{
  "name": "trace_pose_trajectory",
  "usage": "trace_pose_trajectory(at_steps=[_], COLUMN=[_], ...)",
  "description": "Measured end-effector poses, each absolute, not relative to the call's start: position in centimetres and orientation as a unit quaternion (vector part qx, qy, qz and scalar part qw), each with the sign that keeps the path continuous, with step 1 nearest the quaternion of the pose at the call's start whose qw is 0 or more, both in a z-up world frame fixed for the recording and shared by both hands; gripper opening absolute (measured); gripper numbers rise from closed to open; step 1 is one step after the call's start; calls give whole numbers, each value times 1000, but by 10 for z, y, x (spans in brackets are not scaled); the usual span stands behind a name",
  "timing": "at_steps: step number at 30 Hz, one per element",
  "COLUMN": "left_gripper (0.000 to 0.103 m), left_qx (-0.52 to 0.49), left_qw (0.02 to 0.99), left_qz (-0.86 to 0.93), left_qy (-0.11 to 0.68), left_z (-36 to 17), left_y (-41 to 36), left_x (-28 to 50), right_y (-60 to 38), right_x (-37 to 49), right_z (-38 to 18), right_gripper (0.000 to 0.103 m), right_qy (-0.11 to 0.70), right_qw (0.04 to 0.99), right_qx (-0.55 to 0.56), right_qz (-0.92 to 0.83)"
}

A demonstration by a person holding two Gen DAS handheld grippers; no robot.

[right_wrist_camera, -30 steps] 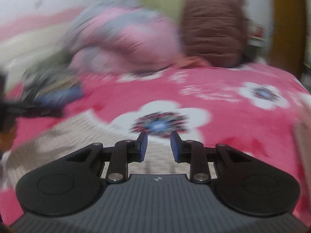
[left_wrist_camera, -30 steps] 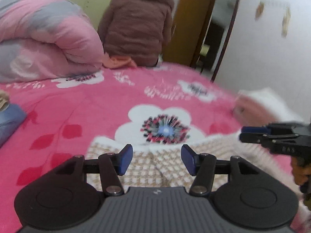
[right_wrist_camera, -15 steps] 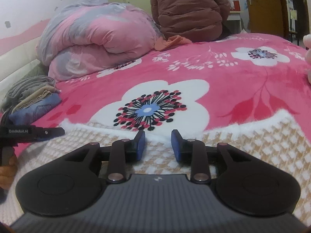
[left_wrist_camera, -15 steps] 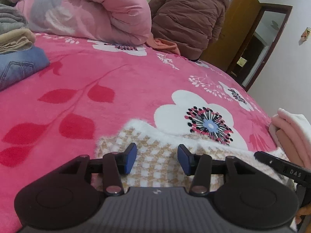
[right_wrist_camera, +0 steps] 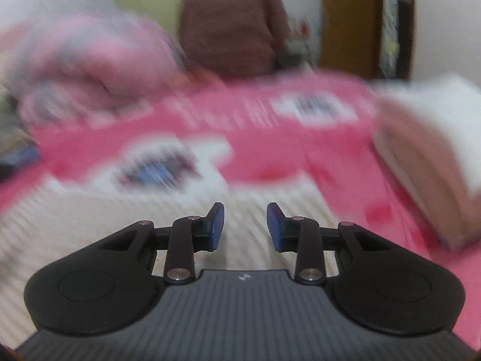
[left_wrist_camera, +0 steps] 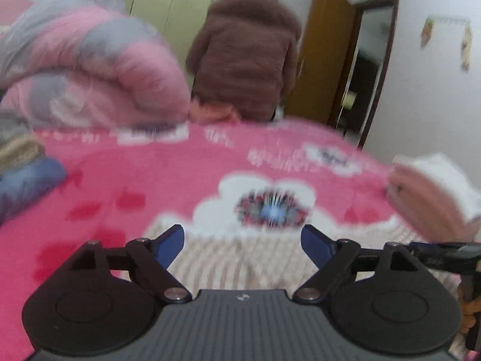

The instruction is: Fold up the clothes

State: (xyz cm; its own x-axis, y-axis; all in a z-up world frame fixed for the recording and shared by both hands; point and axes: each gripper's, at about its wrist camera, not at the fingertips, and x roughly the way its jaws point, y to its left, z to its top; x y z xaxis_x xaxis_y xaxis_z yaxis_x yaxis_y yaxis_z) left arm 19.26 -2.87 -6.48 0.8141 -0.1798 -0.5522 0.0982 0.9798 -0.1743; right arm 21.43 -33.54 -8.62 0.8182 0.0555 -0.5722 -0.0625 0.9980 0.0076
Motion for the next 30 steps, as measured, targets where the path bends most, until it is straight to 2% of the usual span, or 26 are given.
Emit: trace_pose_trajectory(at_steps=[2, 7, 9, 12, 14, 16, 17, 19, 23, 26, 30], left_gripper=[80, 80, 85, 85, 87, 83, 78, 78, 79, 79, 80], left_qx=[-80, -110, -107, -88, -131, -173, -176, -156, -117, -112, -110], left_qw=[940, 942, 948, 940, 927, 915, 916, 926, 946, 948, 931], left_qz=[-49, -35, -34, -1, 5, 11, 17, 10, -14, -43, -23], left_qy=[327, 315, 299, 331, 352, 364, 361, 343, 301, 293, 348], left_z=[-87, -68, -60, -74, -87, -92, -86, -71, -43, -43, -83], left_y=[-24, -9, 1, 14, 28, 41, 43, 44, 52, 56, 61], left_x=[200, 187, 176, 182, 188, 189, 184, 165, 111, 74, 70], right_y=[-341, -343, -354, -371, -385, -393, -395, -392, -405, -407, -404], right_x=[220, 219, 207, 193, 199, 200, 200, 190, 135, 86, 66], right_z=[-106, -102, -87, -81, -106, -107, -105, -88, -49, -38, -88], right_gripper=[29, 29, 29, 29, 29, 29, 29, 27, 27, 27, 26], right_qy=[313, 317, 310, 301, 327, 326, 324, 312, 261, 247, 316], right_qw=[949, 948, 951, 954, 944, 944, 944, 949, 964, 968, 948], right_qx=[-10, -24, 8, 20, 33, 56, 61, 36, 53, 34, -13], right_qz=[23, 22, 19, -2, -8, 1, 4, 1, 17, 41, 37])
